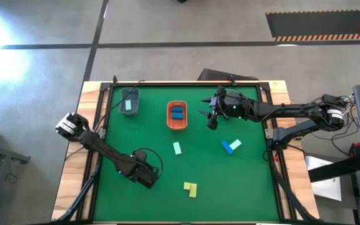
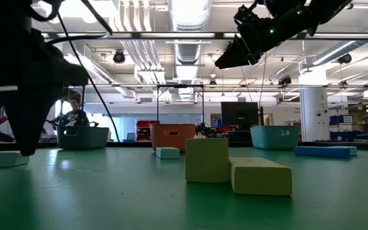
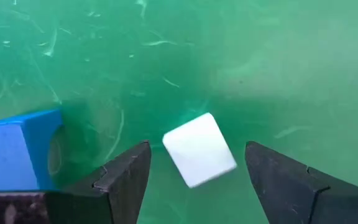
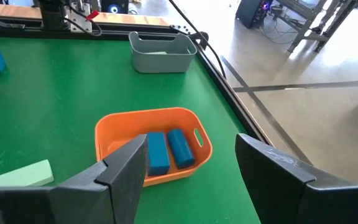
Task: Sort & place blocks by color
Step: Put the light blue wooden block into the gray bin
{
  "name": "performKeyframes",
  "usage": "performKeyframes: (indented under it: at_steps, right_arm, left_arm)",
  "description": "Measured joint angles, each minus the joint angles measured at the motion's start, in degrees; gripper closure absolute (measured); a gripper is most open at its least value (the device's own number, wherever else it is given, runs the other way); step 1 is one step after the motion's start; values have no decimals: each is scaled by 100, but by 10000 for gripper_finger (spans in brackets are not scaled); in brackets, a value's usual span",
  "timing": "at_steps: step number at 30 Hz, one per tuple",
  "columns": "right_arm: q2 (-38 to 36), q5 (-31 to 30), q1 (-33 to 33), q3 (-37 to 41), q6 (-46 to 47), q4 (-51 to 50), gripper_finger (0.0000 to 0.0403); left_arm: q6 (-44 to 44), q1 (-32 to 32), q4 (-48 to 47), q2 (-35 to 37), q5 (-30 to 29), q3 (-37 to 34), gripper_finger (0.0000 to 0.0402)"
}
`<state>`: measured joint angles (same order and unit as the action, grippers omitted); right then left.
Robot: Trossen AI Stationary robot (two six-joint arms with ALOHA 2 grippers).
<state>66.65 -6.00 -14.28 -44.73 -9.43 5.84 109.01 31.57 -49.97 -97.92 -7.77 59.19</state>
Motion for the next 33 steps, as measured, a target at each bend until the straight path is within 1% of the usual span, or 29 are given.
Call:
performKeyframes:
  at_steps: [5, 8, 11, 17, 19, 24, 27, 33]
  right_arm:
    - [0, 1, 1, 0, 50, -95, 170]
    - [0, 2, 0, 0, 59, -108, 170]
    - [0, 2, 2, 0, 59, -109, 170]
    - [0, 1, 0, 0, 55, -106, 170]
    - [0, 0, 0, 0, 52, -104, 170]
    - [0, 0, 0, 0, 48, -104, 170]
    - [0, 0, 2, 0, 50, -93, 170]
    - [0, 0, 0, 0, 167, -89, 170]
  left_arm:
    - [11, 0, 61, -36, -39, -126, 156]
    - [11, 1, 43, -35, -104, -126, 168]
    - [13, 0, 141, -36, -120, -134, 197]
    - [11, 0, 150, -38, -145, -134, 275]
    - [7, 0, 146, -38, -181, -118, 290]
    - [-283, 0, 152, -40, -357, 5, 290]
    - [-466, -3, 138, -17, -589, 101, 288]
    - [-788, -12, 140, 131, -1502, 254, 279]
